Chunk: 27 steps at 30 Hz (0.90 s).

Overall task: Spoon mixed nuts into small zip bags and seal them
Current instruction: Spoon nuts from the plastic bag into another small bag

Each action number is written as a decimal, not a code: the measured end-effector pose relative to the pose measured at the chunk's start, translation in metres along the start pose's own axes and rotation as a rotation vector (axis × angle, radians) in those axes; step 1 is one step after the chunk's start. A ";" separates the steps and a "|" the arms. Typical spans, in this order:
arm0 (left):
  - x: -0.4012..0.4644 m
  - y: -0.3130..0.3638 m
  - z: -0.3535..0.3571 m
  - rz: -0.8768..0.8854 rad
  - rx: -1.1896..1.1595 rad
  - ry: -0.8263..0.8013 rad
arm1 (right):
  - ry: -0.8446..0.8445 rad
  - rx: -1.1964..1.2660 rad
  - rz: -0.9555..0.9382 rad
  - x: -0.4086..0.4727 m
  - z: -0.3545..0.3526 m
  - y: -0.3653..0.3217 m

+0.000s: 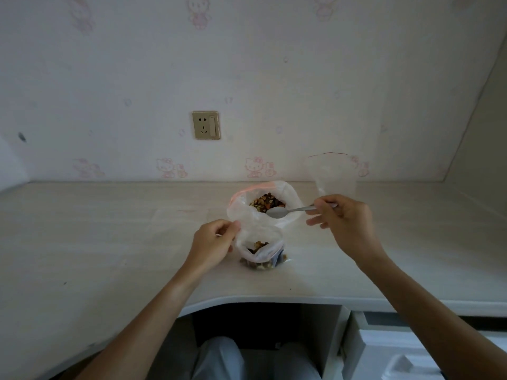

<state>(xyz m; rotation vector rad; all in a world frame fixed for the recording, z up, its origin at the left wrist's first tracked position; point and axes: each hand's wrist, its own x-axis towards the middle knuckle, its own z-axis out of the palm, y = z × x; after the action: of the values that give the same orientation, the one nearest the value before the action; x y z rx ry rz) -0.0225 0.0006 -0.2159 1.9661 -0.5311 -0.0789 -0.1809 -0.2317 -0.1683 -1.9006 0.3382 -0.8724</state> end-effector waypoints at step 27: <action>0.111 0.003 0.040 -0.209 -0.298 0.028 | 0.033 0.057 0.169 0.064 0.092 0.068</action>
<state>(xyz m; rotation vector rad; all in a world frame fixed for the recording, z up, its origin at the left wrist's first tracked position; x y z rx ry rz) 0.0647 -0.0788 -0.2115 1.7216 -0.2755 -0.2468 -0.0621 -0.2399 -0.2242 -1.7782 0.4815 -0.7924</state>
